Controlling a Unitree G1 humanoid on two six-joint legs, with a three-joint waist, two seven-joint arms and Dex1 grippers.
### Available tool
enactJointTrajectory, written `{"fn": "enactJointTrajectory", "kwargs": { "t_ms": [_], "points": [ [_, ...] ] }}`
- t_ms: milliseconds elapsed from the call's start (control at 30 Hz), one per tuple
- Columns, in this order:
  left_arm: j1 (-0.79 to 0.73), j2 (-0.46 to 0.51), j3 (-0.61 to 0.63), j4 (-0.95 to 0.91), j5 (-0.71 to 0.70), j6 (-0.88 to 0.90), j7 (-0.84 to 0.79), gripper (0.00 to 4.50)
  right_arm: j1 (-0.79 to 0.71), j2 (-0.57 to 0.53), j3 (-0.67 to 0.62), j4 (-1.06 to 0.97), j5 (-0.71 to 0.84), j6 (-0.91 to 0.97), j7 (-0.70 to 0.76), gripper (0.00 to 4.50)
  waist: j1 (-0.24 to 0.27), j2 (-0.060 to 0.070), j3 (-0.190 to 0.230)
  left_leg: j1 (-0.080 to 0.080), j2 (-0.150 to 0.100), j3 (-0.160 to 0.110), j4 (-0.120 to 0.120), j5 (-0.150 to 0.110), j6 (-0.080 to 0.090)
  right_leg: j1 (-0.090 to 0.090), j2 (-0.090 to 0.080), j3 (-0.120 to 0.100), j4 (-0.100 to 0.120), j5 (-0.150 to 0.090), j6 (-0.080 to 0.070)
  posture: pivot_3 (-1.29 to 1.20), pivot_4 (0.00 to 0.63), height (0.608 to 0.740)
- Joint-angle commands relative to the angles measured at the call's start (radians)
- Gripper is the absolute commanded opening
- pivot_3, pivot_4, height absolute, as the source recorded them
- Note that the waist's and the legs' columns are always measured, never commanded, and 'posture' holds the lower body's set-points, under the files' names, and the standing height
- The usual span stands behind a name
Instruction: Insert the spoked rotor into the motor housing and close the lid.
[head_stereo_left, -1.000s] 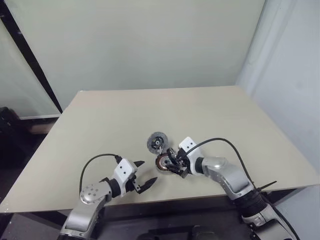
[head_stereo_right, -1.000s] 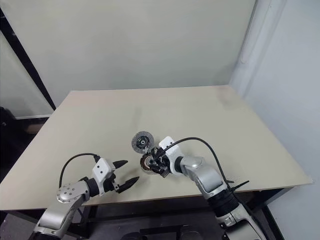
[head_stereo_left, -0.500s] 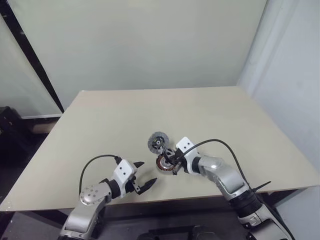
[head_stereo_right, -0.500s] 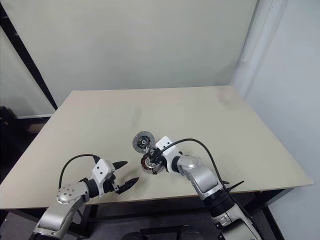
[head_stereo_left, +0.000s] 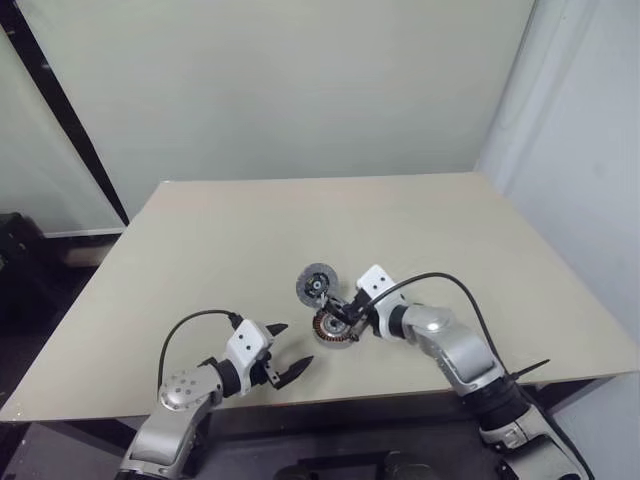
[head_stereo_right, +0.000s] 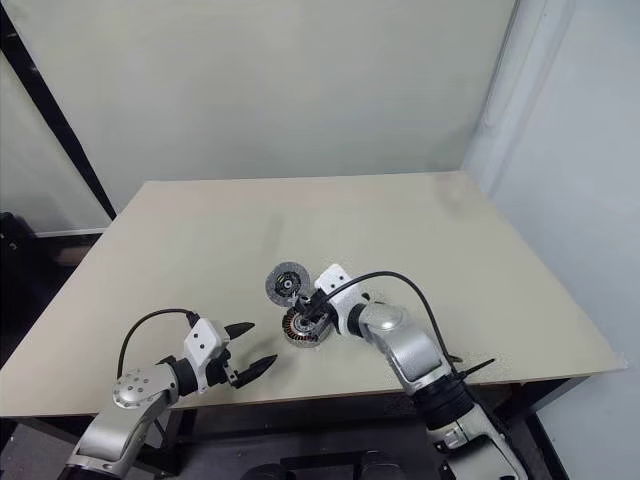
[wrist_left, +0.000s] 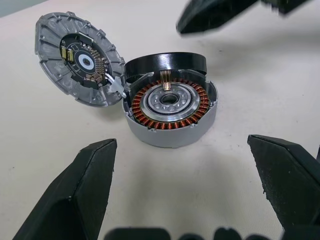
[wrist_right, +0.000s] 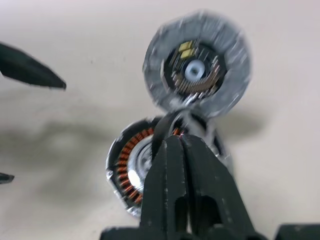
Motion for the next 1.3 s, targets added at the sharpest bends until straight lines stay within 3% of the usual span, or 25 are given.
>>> {"fn": "enactJointTrajectory", "kwargs": {
  "t_ms": [33,233,667,800,1000,1300],
  "points": [
    [-0.012,0.003,0.009,-0.013,0.001,-0.019,0.000,4.50,-0.033,-0.016,-0.004,-0.058,-0.003,0.008,0.020,1.28,0.000,0.000,0.000,0.000,0.000,0.000,0.000,0.000,0.000,0.000,0.000,0.000,0.000,0.000,0.000,0.00,0.000,0.740],
    [-0.016,0.001,0.006,-0.011,0.001,-0.020,0.000,4.50,-0.033,-0.051,0.072,-0.031,-0.049,0.003,0.055,3.36,0.000,0.000,0.000,0.000,0.000,0.000,0.000,0.000,0.000,0.000,0.000,0.000,0.000,0.000,0.000,0.00,0.000,0.740],
    [-0.012,0.003,0.009,-0.019,0.001,-0.016,0.004,4.50,-0.035,-0.002,0.121,0.124,-0.151,-0.132,0.011,3.36,0.000,0.000,0.000,0.000,0.000,0.000,0.000,0.000,0.000,0.000,0.000,0.000,0.000,0.000,0.000,0.00,0.000,0.740],
    [-0.012,0.002,0.009,-0.020,0.002,-0.016,0.006,4.50,-0.035,0.012,0.117,0.153,-0.169,-0.161,0.004,2.47,0.000,0.000,0.000,0.000,0.000,0.000,0.001,0.000,0.000,0.000,0.000,0.000,0.000,0.000,0.000,0.00,0.000,0.740],
    [-0.010,0.002,0.009,-0.022,0.001,-0.016,0.008,4.50,-0.032,0.019,0.098,0.139,-0.179,-0.166,0.001,0.39,0.000,0.000,0.000,0.000,0.000,0.000,0.001,0.000,0.000,0.000,0.000,0.000,0.000,0.000,0.000,0.00,0.000,0.740],
    [-0.009,-0.001,0.006,-0.021,0.000,-0.017,0.006,4.50,-0.036,0.001,0.068,0.062,-0.194,-0.152,-0.007,0.34,0.000,0.000,0.000,0.000,0.000,0.000,0.001,0.000,0.000,0.000,0.000,0.000,0.001,0.000,0.000,0.00,0.000,0.740]
  ]
}}
